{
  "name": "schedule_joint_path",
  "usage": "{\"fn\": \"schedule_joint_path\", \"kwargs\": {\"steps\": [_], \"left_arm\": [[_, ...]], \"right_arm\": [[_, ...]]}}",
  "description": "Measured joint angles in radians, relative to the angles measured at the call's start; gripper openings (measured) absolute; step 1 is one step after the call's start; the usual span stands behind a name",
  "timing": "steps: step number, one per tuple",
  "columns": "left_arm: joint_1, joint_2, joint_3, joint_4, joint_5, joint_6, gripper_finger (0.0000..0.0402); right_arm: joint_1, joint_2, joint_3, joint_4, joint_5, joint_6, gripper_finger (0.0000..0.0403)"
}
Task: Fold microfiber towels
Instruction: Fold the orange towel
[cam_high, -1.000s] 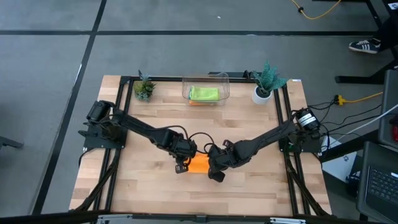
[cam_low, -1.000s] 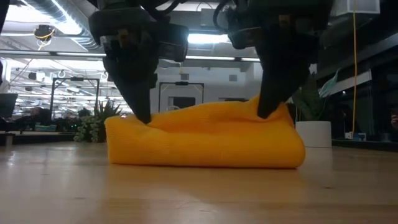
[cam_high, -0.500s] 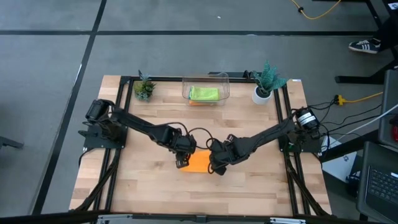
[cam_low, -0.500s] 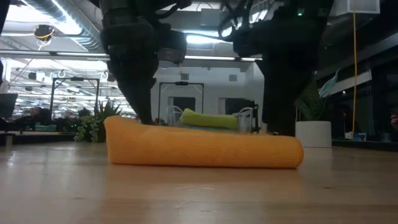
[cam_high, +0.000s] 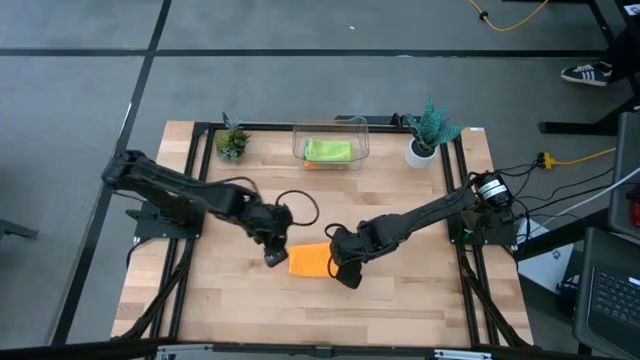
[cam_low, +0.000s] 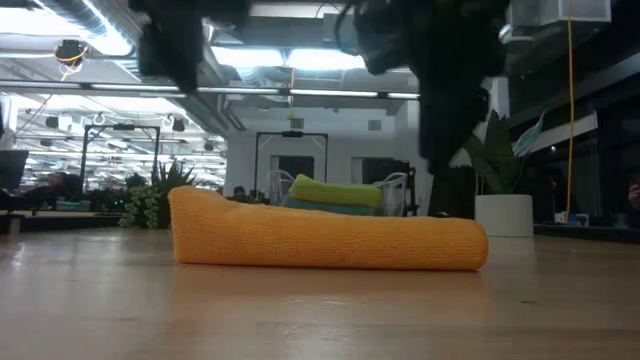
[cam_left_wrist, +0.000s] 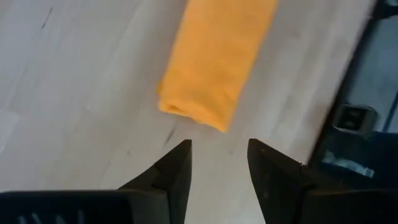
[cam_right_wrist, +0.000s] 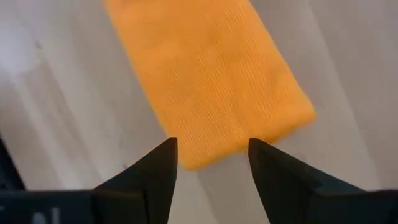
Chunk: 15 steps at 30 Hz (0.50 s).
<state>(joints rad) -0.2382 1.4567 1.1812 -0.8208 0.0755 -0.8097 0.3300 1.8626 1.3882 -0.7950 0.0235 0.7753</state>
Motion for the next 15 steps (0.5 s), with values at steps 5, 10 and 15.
{"fn": "schedule_joint_path", "kwargs": {"steps": [5,10,15], "left_arm": [[-0.067,-0.111,0.000,-0.023,-0.077,-0.001,0.0147],[-0.113,-0.207,0.000,-0.040,-0.090,0.005,0.0147],[-0.137,-0.245,0.001,-0.003,-0.116,0.032,0.0147]], "right_arm": [[-0.007,0.000,0.047,0.038,0.009,-0.078,0.0199],[-0.029,0.000,0.075,0.115,0.009,-0.076,0.0199],[-0.044,0.000,0.079,0.207,0.014,-0.084,0.0199]]}}
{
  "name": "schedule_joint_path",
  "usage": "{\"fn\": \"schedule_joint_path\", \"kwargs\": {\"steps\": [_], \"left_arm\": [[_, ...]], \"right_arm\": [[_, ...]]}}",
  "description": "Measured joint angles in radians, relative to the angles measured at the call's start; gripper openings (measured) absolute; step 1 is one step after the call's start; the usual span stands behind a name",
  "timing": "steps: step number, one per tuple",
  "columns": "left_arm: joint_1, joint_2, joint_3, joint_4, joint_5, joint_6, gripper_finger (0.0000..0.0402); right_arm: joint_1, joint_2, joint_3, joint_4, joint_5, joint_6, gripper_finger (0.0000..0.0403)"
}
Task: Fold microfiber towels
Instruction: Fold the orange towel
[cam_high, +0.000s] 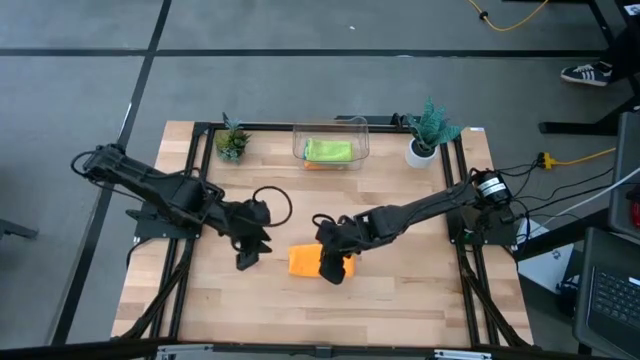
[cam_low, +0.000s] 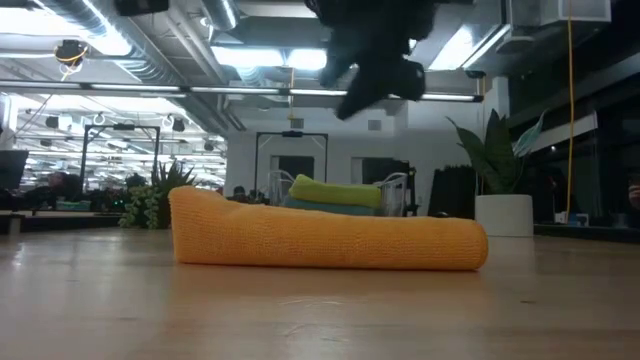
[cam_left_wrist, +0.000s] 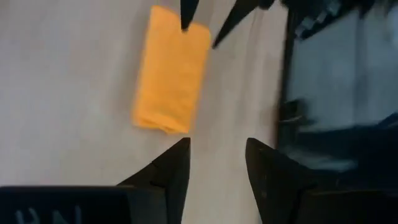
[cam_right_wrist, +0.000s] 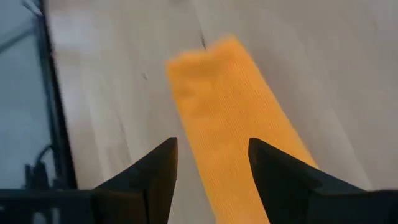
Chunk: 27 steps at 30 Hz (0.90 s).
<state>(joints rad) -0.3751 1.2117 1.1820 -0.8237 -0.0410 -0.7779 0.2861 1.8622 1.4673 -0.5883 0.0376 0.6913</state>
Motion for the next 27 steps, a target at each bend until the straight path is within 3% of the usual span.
{"fn": "schedule_joint_path", "kwargs": {"steps": [3,7,12,15,19,27], "left_arm": [[0.009,-0.009,-0.003,-0.079,-0.042,0.237,0.0147],[0.068,-0.127,-0.110,-0.058,-0.056,0.288,0.0147],[0.135,-0.393,-0.433,0.308,-0.027,0.428,0.0147],[0.189,-0.549,-0.621,0.525,0.002,0.493,0.0147],[0.238,-0.701,-0.785,0.686,-0.001,0.500,0.0147],[0.278,-0.882,-0.904,0.730,0.006,0.501,0.0147]], "right_arm": [[-0.012,0.000,0.000,0.064,0.013,-0.043,0.0199],[-0.031,0.000,0.000,0.121,0.010,-0.015,0.0199],[-0.067,0.000,0.000,0.118,-0.053,0.037,0.0199],[-0.112,0.000,0.000,0.120,-0.132,0.008,0.0199],[-0.180,0.029,0.001,0.111,-0.260,-0.079,0.0199],[-0.305,0.186,0.000,0.103,-0.591,-0.230,0.0199]]}}
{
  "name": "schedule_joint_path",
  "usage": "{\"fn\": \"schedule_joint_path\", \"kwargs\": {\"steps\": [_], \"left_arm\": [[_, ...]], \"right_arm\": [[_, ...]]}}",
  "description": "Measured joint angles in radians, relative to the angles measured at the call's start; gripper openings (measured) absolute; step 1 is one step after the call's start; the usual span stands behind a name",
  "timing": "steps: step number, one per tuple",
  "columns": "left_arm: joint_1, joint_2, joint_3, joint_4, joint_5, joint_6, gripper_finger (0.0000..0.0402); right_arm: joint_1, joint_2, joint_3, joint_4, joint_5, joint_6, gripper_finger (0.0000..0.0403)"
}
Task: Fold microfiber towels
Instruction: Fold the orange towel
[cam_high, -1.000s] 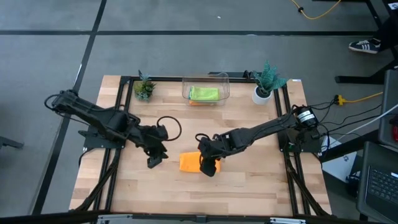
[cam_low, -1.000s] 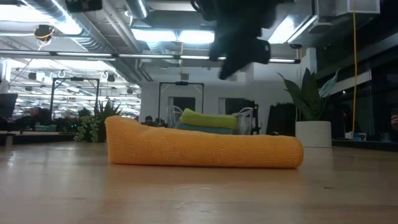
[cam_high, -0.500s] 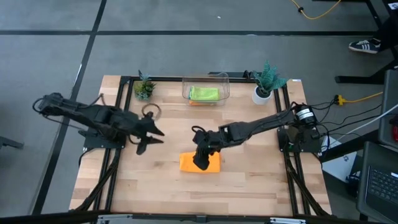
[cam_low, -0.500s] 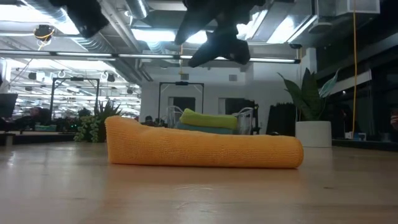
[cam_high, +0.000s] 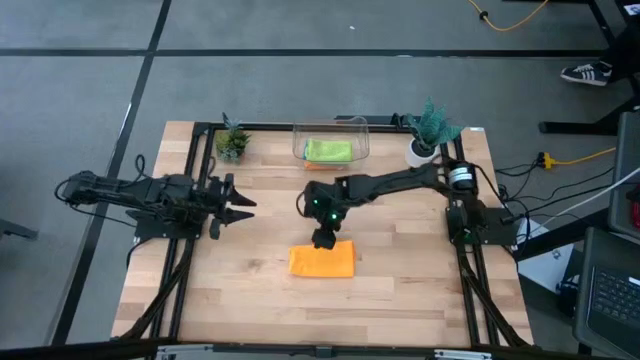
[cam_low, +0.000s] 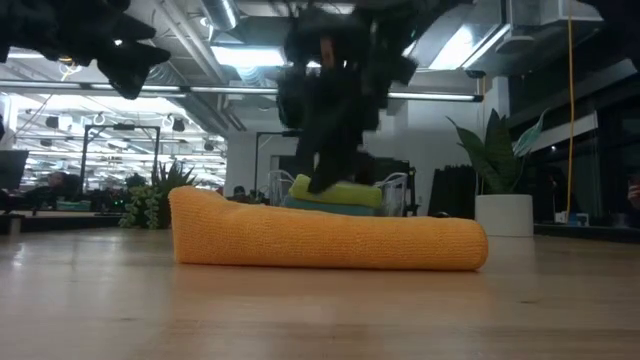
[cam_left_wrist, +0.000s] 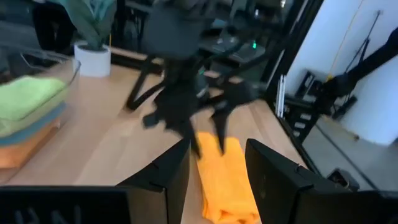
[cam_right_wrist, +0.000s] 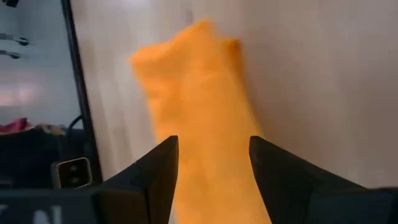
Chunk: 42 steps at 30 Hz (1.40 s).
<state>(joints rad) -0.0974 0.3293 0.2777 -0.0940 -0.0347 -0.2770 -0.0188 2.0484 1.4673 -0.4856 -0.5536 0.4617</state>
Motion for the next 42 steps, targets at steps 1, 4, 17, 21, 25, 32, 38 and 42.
{"fn": "schedule_joint_path", "kwargs": {"steps": [1,4,17,21,25,32,38,42], "left_arm": [[0.003,-0.020,-0.008,0.003,0.002,-0.001,0.0147],[0.006,-0.076,-0.038,0.002,0.018,0.000,0.0147],[0.006,-0.166,-0.225,0.094,0.035,-0.079,0.0147],[0.006,-0.166,-0.252,0.094,0.027,-0.167,0.0147],[0.006,-0.166,-0.263,0.115,0.044,-0.088,0.0147],[0.006,-0.166,-0.263,0.205,0.060,0.102,0.0147],[0.006,-0.166,-0.263,0.201,0.044,0.097,0.0147],[0.006,-0.166,-0.263,0.200,0.044,0.097,0.0147]], "right_arm": [[-0.013,0.014,0.000,0.002,-0.017,-0.019,0.0199],[-0.041,0.042,0.000,-0.002,-0.021,-0.090,0.0199],[-0.050,0.114,0.000,-0.016,-0.153,-0.258,0.0199],[-0.042,0.119,0.000,-0.054,-0.102,-0.335,0.0199],[-0.005,0.119,-0.012,-0.055,-0.107,-0.366,0.0199],[0.049,0.114,-0.042,-0.015,-0.114,-0.356,0.0199],[0.088,0.113,-0.085,0.128,-0.106,-0.218,0.0199],[0.128,0.112,-0.110,0.198,-0.079,-0.164,0.0199]]}}
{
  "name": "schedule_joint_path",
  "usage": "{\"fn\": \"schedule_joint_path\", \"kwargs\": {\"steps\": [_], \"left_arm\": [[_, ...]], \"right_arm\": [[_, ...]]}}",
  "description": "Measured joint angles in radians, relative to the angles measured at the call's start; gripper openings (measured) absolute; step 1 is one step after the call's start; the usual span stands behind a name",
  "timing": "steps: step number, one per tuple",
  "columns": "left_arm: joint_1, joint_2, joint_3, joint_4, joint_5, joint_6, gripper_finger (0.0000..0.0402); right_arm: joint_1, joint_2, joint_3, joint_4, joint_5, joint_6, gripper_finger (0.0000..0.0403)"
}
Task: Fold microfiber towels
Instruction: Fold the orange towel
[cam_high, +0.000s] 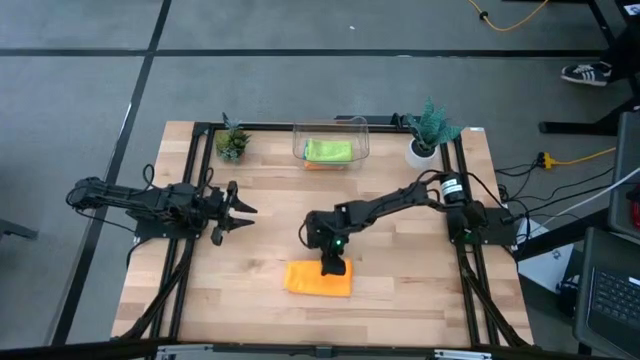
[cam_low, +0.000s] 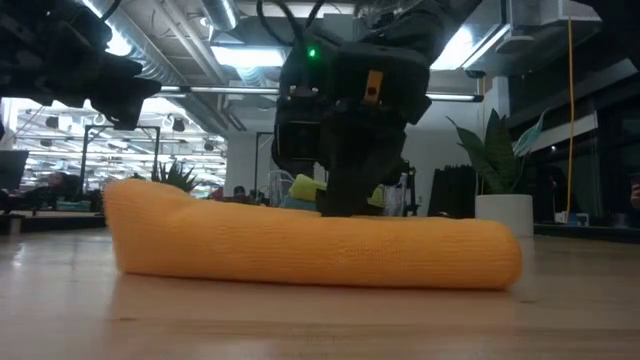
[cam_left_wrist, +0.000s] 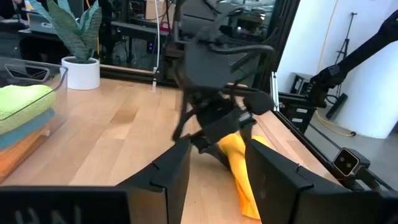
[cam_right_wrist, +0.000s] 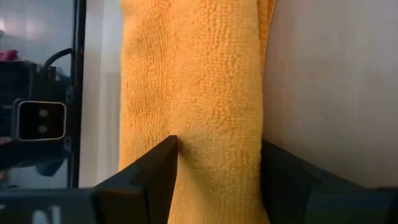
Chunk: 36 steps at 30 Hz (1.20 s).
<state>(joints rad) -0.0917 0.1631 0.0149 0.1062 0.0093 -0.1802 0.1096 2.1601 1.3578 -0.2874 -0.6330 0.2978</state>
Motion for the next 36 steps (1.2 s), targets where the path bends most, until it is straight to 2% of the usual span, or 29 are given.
{"fn": "schedule_joint_path", "kwargs": {"steps": [6,9,13,18,25,36], "left_arm": [[0.000,0.000,0.000,0.000,0.000,0.000,0.0147],[0.000,0.000,0.000,0.000,0.000,0.000,0.0147],[0.000,0.000,0.000,0.000,-0.001,0.000,0.0147],[0.000,0.000,0.000,0.000,-0.001,0.000,0.0147],[0.000,0.000,0.000,0.000,-0.001,0.000,0.0147],[0.000,0.000,0.001,-0.001,-0.002,0.000,0.0147]], "right_arm": [[0.059,-0.001,-0.003,0.002,0.127,0.036,0.0198],[0.080,-0.002,-0.003,0.001,0.184,0.043,0.0184],[0.105,-0.001,-0.003,0.000,0.240,0.074,0.0128],[0.127,-0.001,-0.003,0.002,0.294,0.147,0.0020],[0.110,-0.029,0.030,-0.025,0.310,0.179,0.0010],[0.039,-0.189,0.052,-0.169,0.333,0.118,0.0009]]}}
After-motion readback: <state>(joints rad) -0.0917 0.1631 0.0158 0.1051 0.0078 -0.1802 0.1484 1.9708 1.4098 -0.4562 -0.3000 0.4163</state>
